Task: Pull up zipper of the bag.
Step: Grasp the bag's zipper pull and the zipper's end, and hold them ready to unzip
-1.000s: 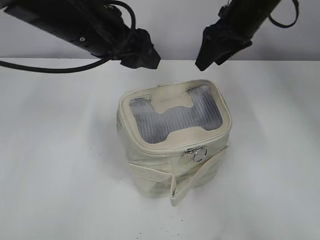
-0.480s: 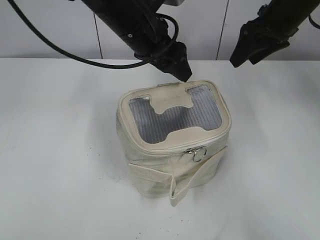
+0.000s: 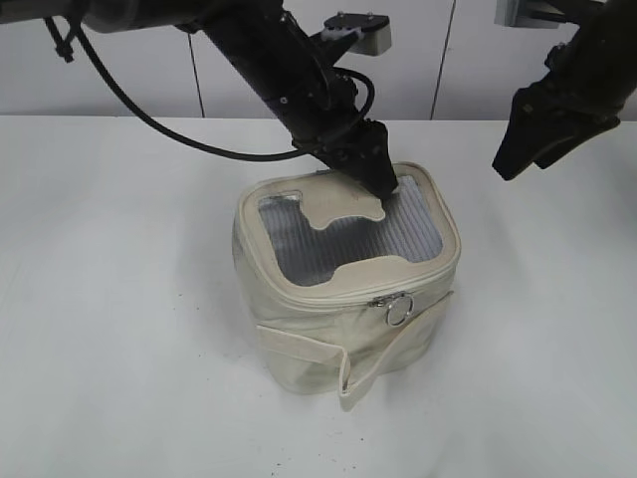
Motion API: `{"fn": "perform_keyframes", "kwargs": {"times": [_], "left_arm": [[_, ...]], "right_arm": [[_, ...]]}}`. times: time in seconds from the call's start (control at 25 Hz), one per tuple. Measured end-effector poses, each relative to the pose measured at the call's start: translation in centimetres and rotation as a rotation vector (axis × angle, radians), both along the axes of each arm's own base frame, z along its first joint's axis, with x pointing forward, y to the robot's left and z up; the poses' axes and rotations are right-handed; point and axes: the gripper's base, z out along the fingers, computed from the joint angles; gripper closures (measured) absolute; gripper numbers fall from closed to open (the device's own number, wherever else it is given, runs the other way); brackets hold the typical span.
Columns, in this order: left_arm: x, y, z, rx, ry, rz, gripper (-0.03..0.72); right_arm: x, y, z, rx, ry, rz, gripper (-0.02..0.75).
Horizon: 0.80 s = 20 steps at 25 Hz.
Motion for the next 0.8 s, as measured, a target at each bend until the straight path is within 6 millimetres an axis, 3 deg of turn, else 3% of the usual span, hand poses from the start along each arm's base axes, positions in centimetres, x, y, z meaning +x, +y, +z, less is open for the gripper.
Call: {"fn": "perform_keyframes", "kwargs": {"times": [0.2,0.28,0.32,0.52,0.8], "left_arm": [[0.3,-0.2,-0.9,0.01,0.016,-0.001,0.181],[0.2,-0.2,-1.0,0.007,0.028,-0.004,0.225],[0.1,-0.2,-1.0,0.005,0.035,-0.006,0.265],[0.0,-0.2,-0.8,0.007,0.049,-0.018,0.603],[-0.6,-0.3,-0.5,-0.027,0.04,-0.182,0.627]], "right_arm": [[-1.8,-0.2,-0.5,-0.009,0.039,0.011,0.211],[-2.3,-0.3,-0.7,-0.01,0.052,0.012,0.211],[-2.6,-0.3,-0.9,-0.011,0.059,0.011,0.214],[-3.8,-0.5,-1.6,-0.017,0.056,-0.006,0.235],[-6.6,-0.5,-2.4,0.035,-0.073,-0.013,0.237]]}}
